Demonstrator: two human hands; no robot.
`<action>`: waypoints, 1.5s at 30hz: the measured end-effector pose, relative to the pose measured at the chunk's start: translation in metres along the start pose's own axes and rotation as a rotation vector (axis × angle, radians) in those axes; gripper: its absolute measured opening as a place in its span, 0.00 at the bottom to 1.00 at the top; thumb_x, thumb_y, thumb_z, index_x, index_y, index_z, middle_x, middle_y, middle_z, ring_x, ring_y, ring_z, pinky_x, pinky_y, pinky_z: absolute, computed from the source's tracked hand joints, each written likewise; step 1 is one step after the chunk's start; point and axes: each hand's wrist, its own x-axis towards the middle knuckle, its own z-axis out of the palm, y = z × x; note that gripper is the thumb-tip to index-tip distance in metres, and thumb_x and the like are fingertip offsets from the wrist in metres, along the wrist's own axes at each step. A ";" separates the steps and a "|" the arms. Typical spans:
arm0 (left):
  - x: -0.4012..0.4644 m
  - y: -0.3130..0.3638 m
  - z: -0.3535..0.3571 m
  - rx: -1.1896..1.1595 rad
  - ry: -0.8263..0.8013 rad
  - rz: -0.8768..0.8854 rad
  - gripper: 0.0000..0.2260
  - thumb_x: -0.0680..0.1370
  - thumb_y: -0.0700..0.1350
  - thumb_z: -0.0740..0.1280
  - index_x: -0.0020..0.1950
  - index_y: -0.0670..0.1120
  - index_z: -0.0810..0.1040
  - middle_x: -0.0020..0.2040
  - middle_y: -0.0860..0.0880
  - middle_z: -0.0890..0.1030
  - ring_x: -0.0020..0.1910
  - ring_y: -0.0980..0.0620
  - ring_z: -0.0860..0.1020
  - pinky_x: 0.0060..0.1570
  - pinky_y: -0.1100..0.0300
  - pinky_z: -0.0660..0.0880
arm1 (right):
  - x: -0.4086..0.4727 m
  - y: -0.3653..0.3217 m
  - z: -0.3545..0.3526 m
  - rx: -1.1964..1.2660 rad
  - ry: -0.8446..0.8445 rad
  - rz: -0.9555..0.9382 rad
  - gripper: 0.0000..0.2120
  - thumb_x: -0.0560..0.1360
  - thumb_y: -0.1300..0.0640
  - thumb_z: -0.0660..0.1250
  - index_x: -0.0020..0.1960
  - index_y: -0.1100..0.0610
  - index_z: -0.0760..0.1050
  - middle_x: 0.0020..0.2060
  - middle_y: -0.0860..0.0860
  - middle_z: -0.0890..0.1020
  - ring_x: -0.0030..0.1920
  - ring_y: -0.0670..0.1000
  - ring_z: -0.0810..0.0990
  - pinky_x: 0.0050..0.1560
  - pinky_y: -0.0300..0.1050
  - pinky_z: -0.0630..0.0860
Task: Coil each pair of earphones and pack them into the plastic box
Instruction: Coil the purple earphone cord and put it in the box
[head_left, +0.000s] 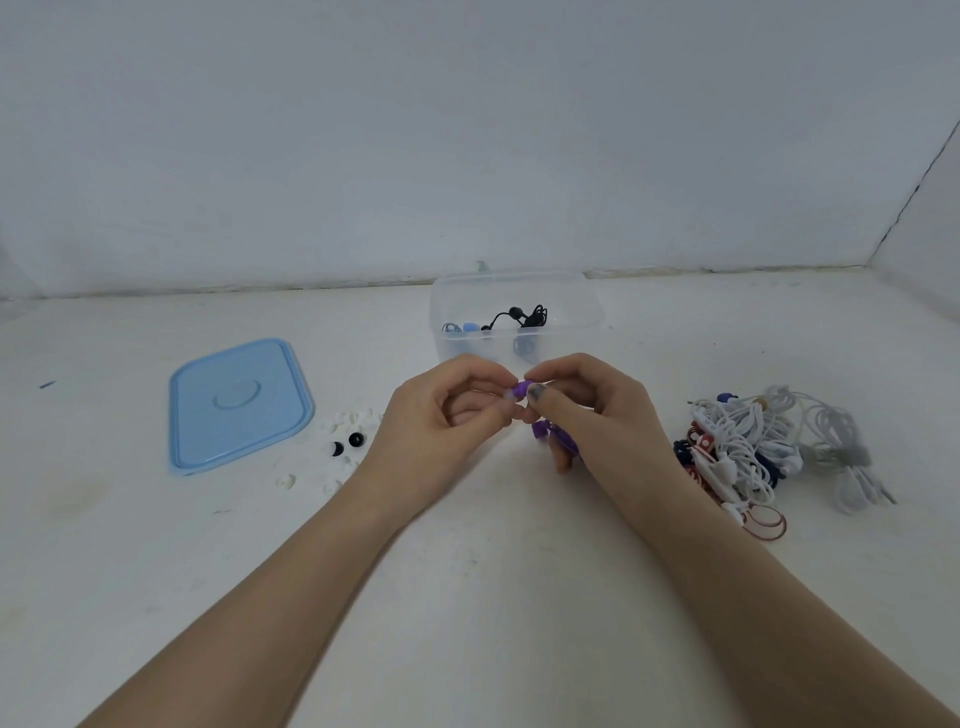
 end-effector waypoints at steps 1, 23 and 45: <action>0.000 0.000 0.000 0.001 -0.006 0.002 0.04 0.79 0.33 0.69 0.53 0.38 0.81 0.45 0.43 0.87 0.47 0.47 0.87 0.54 0.58 0.81 | 0.001 0.000 0.000 -0.003 0.004 0.000 0.02 0.78 0.63 0.69 0.49 0.59 0.80 0.39 0.57 0.86 0.26 0.55 0.71 0.26 0.44 0.71; 0.000 0.002 -0.001 -0.046 -0.018 0.019 0.03 0.78 0.35 0.71 0.51 0.40 0.82 0.45 0.41 0.87 0.50 0.43 0.86 0.57 0.54 0.81 | 0.002 -0.006 -0.007 0.083 -0.085 0.095 0.03 0.78 0.64 0.68 0.45 0.62 0.79 0.32 0.55 0.80 0.33 0.58 0.70 0.26 0.42 0.67; 0.002 0.014 -0.004 -0.087 -0.041 0.013 0.05 0.80 0.35 0.68 0.53 0.35 0.81 0.42 0.43 0.87 0.45 0.49 0.86 0.51 0.59 0.80 | 0.001 -0.019 -0.002 0.205 -0.123 0.131 0.05 0.77 0.66 0.67 0.43 0.61 0.77 0.34 0.59 0.80 0.30 0.55 0.71 0.28 0.43 0.70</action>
